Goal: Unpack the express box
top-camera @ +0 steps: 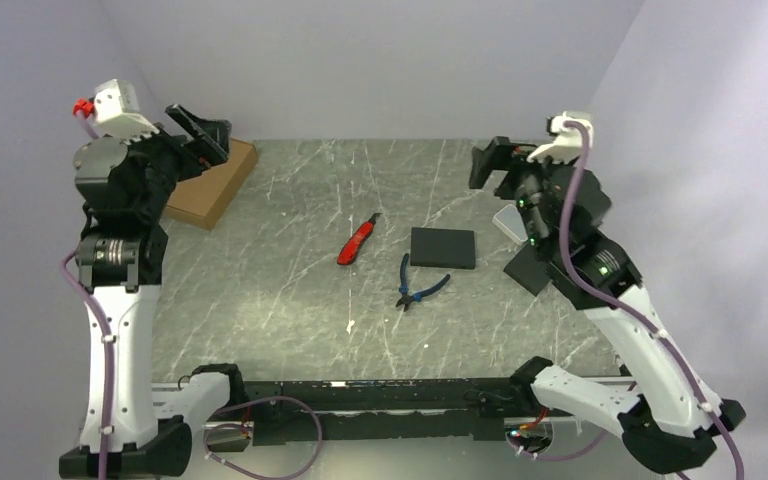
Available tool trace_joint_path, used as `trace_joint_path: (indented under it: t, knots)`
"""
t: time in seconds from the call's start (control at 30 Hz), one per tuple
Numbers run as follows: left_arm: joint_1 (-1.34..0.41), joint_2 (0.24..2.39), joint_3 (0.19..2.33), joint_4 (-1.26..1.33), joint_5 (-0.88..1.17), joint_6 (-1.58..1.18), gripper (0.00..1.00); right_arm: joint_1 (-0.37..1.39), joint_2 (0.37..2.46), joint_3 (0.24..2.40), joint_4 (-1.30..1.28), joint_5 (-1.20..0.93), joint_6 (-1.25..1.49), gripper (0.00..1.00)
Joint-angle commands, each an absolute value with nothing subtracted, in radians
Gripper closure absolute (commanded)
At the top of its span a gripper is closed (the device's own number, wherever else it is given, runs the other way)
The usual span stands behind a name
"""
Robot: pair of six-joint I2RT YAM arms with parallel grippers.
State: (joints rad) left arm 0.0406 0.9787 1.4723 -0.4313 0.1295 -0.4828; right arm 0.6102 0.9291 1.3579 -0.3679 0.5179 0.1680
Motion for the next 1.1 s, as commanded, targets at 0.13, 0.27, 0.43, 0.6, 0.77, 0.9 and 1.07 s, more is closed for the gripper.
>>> trace_joint_path:
  t: [0.13, 0.27, 0.43, 0.6, 0.77, 0.9, 1.07]
  knots:
    - [0.046, 1.090, 1.487, -0.587, 0.126, -0.420, 0.01, 0.611, 1.107, 1.382, -0.371, 0.434, 0.327, 0.00]
    - [0.050, 1.138, 1.452, -0.585, 0.150, -0.397, 0.01, 0.608, 1.130, 1.303, -0.309, 0.372, 0.313, 0.00]
    - [0.152, 1.212, 1.423, -0.563, 0.331, -0.445, 0.01, 0.597, 1.109, 1.197, -0.227, 0.263, 0.362, 0.00]
    - [0.334, 1.287, 1.316, -0.388, 0.645, -0.639, 0.01, 0.578, 1.097, 1.100, -0.128, 0.038, 0.508, 0.00]
    - [0.382, 1.417, 1.356, -0.372, 0.628, -0.640, 0.01, 0.572, 1.139, 1.065, -0.082, -0.139, 0.626, 0.01]
    - [0.383, 1.531, 1.490, -0.490, 0.407, -0.510, 0.01, 0.570, 1.193, 1.049, -0.041, -0.262, 0.694, 0.04]
    - [0.383, 1.666, 1.596, -0.455, 0.195, -0.380, 0.01, 0.570, 1.272, 1.058, -0.009, -0.417, 0.747, 0.08]
